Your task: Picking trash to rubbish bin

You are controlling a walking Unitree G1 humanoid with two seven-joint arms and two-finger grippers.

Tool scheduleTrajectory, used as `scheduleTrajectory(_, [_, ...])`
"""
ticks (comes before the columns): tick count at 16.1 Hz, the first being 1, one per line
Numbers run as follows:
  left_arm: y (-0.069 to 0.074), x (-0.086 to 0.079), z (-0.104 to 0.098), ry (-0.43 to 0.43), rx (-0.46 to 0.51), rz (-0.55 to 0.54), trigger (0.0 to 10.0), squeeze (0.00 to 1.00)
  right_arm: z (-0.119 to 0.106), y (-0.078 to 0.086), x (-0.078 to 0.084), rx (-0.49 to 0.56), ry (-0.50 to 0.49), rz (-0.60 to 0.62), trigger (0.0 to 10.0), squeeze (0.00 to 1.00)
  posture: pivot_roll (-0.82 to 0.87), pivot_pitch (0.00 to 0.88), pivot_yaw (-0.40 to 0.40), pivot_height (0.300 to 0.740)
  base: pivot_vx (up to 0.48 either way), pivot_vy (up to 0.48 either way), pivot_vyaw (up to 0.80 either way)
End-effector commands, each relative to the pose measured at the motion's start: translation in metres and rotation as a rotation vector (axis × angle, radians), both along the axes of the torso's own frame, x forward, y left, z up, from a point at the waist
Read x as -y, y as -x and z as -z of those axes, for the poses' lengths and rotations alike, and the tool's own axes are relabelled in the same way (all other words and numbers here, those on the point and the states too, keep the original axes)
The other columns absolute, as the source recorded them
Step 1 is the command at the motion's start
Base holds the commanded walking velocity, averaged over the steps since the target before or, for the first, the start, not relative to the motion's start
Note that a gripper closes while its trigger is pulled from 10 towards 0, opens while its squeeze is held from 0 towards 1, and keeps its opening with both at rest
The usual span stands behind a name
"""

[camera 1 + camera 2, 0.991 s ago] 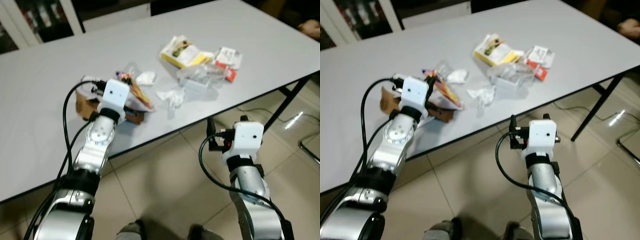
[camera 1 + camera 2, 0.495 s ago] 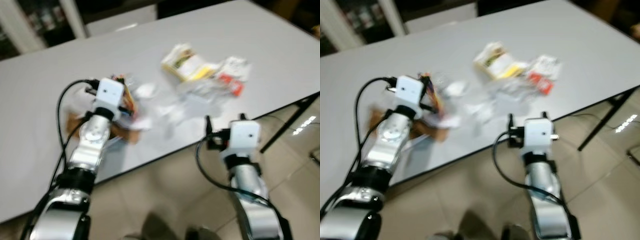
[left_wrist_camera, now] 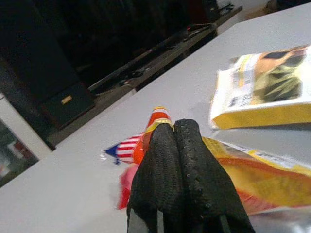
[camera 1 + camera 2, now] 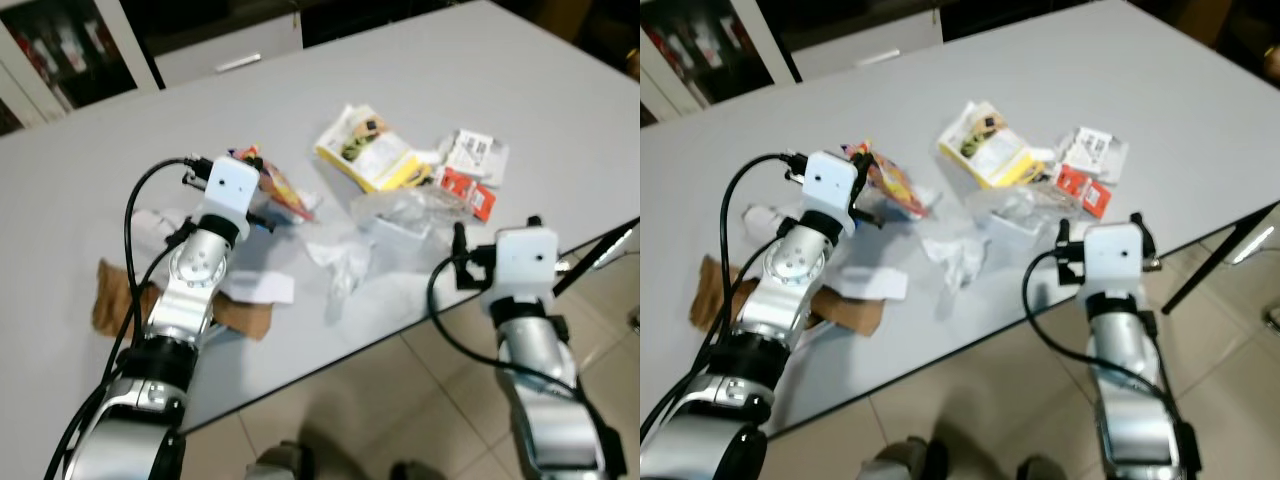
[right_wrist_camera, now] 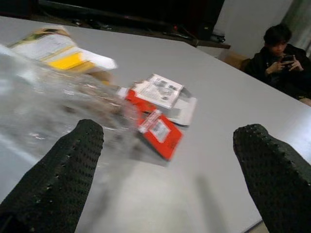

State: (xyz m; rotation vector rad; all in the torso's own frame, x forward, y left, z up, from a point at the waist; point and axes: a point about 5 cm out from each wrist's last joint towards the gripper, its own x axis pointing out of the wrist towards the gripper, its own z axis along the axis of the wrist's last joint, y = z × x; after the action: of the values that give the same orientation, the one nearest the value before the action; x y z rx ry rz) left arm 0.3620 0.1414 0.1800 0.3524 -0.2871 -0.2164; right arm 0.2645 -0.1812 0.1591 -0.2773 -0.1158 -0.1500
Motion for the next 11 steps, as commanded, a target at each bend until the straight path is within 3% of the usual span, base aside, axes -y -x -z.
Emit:
scheduleTrajectory(1, [0.002, -0.002, 0.002, -0.010, -0.009, 0.005, 0.0, 0.00, -0.001, 0.003, 0.002, -0.005, -0.009, -0.010, 10.0, 0.00, 0.16, 0.186, 0.075, 0.740, 0.000, 0.000, 0.00])
scheduleTrajectory(6, [0.006, -0.010, 0.002, -0.031, -0.014, 0.000, 0.0, 0.00, -0.007, 0.000, 0.013, -0.011, -0.012, -0.051, 10.0, 0.00, 0.18, 0.222, 0.087, 0.740, 0.000, 0.000, 0.00])
scheduleTrajectory(11, [0.010, -0.017, 0.000, -0.059, -0.017, 0.001, 0.0, 0.00, -0.007, -0.015, 0.019, -0.057, -0.006, -0.198, 10.0, 0.00, 0.21, 0.253, 0.095, 0.740, 0.000, 0.000, 0.00])
